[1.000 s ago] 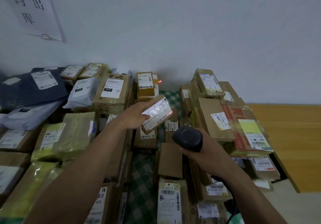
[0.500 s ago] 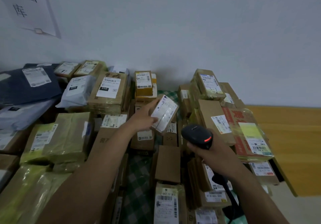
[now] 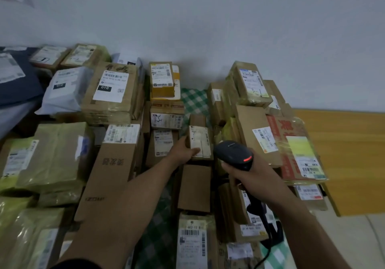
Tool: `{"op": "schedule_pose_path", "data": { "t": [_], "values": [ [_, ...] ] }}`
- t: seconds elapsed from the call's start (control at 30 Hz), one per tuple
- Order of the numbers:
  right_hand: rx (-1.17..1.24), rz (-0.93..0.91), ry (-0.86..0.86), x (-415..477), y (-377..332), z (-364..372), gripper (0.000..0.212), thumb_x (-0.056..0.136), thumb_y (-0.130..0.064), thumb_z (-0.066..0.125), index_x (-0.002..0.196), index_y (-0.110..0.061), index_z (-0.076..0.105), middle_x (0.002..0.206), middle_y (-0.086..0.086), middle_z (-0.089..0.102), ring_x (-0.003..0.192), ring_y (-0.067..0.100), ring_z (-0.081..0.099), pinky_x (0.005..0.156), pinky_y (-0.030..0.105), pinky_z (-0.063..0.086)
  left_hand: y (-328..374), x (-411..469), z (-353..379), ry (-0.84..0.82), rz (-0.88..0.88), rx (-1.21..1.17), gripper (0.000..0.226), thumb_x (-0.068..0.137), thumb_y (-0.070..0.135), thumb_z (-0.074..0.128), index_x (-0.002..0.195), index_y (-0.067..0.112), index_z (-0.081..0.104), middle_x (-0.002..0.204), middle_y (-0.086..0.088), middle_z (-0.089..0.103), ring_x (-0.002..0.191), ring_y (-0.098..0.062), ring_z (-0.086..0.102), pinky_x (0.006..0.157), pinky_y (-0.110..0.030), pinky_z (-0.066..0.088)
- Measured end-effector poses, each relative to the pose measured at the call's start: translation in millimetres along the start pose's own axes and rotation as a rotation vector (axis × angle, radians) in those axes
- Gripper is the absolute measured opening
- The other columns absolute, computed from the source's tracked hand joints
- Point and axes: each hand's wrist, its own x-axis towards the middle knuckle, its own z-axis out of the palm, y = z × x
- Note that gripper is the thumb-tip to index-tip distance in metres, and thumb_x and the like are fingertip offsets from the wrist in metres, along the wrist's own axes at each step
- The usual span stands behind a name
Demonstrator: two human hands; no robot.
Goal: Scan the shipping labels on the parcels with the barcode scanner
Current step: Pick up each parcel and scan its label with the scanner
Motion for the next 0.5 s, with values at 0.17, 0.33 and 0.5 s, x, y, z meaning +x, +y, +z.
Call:
{"op": "schedule_pose_path", "data": {
  "t": [0.17, 0.33, 0.5],
  "values": [
    [0.018, 0.016, -0.026, 6.8, -10.0, 5.4, 0.035, 0.096, -0.027, 0.075, 0.126, -0.027, 0.058, 0.069, -0.008, 0.071, 0.061, 0.011, 0.068, 0.058, 0.018, 0.052, -14.4, 3.7, 6.3, 0.003, -0.082, 0.007, 0.049, 0.087, 0.030, 0.083, 0.132, 0.020, 0.066, 0.126, 0.002, 0.071, 0.112, -0.017, 0.064, 0.093, -0.030, 0.049],
    [0.004, 0.028, -0.019, 9.5, -12.8, 17.4, 0.045, 0.094, -0.029, 0.077, 0.133, -0.027, 0.055, 0.087, 0.000, 0.073, 0.065, 0.012, 0.071, 0.058, 0.017, 0.051, -22.2, -2.8, 4.4, 0.107, -0.108, -0.022, 0.037, 0.093, 0.044, 0.074, 0.120, 0.019, 0.070, 0.114, 0.002, 0.071, 0.099, -0.015, 0.062, 0.077, -0.024, 0.046],
    [-0.022, 0.012, -0.047, 9.1, -15.4, 23.3, 0.033, 0.095, -0.031, 0.075, 0.122, -0.035, 0.057, 0.089, 0.002, 0.074, 0.067, 0.012, 0.071, 0.064, 0.025, 0.053, -62.1, -11.3, -11.8, 0.526, -0.139, 0.179, 0.051, 0.093, 0.031, 0.072, 0.140, 0.022, 0.054, 0.156, -0.009, 0.038, 0.141, -0.029, 0.038, 0.113, -0.043, 0.041]
  ]
}}
